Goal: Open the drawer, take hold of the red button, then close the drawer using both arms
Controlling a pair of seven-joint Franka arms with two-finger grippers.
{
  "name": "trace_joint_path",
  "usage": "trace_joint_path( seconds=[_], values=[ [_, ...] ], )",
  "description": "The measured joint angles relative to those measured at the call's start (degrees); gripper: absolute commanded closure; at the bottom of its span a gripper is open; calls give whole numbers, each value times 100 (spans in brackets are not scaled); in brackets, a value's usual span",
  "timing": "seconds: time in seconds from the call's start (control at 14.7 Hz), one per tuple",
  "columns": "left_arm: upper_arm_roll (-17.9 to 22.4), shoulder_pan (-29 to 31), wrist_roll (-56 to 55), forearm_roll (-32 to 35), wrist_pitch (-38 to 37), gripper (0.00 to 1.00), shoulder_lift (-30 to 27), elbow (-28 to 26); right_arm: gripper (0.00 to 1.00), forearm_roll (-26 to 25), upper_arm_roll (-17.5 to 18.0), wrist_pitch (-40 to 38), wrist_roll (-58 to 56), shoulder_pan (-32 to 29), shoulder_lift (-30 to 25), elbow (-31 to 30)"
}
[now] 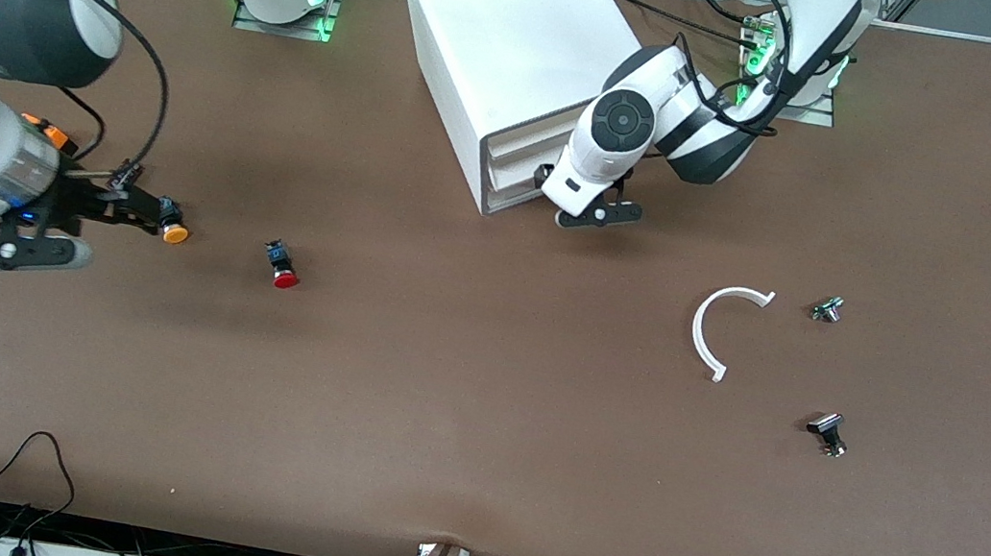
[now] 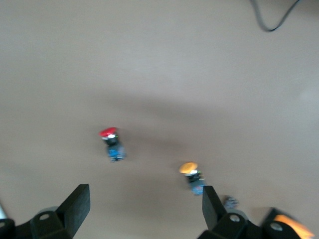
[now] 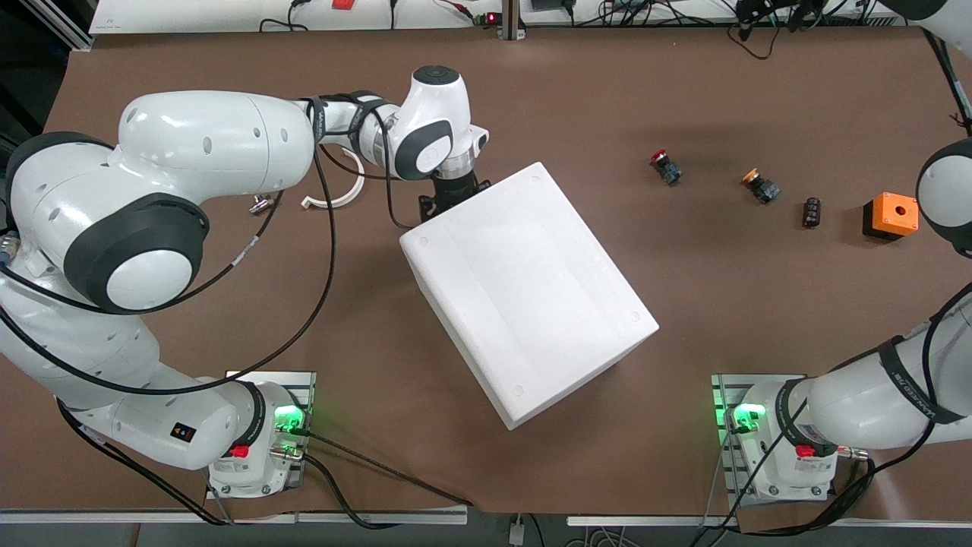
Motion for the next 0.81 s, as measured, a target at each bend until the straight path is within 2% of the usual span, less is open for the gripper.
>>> trace_joint_path(
  seconds=[0.14, 0.27, 0.41, 0.81],
  values=[
    [-99, -2, -1, -190, 0, 0, -3, -35, 0, -117, -116, -210, -120, -47, -102, 2],
    [-95, 19, 37, -221, 1, 0, -5, -36, 0, -127, -344, -310, -365, -62, -141, 76],
    [-39, 76, 221, -247, 13, 0, -25, -32, 0, -127, -411, -514, -577, -91, -148, 229],
    [620, 736, 1339, -257, 36, 0, -480, 274, 0, -127, -413, -680, -1391, -84, -212, 317]
  ],
)
